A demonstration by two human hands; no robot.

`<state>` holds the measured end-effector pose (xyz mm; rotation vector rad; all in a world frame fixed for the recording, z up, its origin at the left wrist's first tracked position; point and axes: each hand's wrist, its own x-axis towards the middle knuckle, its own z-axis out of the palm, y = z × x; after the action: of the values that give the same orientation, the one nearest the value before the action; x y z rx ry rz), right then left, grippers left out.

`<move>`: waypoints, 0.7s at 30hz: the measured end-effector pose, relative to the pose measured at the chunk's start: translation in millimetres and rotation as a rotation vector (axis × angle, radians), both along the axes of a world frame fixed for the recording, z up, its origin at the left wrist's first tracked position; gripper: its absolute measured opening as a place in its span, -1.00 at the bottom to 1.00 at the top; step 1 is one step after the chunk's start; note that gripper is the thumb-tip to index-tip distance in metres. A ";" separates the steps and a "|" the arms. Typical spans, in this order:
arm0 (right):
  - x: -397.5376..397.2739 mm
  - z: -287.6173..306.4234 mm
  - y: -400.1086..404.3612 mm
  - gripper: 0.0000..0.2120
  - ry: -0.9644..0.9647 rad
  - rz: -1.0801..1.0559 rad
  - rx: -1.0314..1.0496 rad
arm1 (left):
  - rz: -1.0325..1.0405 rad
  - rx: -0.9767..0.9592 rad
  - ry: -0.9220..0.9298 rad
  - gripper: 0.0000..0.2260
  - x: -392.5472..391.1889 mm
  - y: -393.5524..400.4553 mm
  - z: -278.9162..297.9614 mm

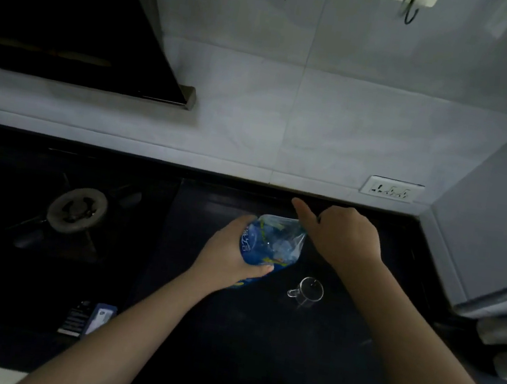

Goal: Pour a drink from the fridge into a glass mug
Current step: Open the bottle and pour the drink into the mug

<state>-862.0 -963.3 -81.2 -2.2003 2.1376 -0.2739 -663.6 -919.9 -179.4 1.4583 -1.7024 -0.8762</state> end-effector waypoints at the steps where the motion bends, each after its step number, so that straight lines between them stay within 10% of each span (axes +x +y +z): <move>1: -1.6 -1.3 -1.3 -0.28 -0.030 -0.036 0.063 | 0.014 -0.023 -0.042 -0.33 -2.0 0.7 -1.1; 12: -18.5 9.8 6.8 -0.76 -0.173 0.680 0.132 | -0.171 0.120 0.043 -0.30 18.7 -8.7 -11.7; 21: -19.7 -7.3 9.9 -0.54 -0.452 0.285 0.300 | -0.145 0.087 -0.032 -0.34 20.4 -13.0 -17.6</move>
<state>-881.7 -953.3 -88.5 -1.9993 1.5046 -0.3628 -643.2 -932.9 -197.0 1.4263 -1.8323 -1.0206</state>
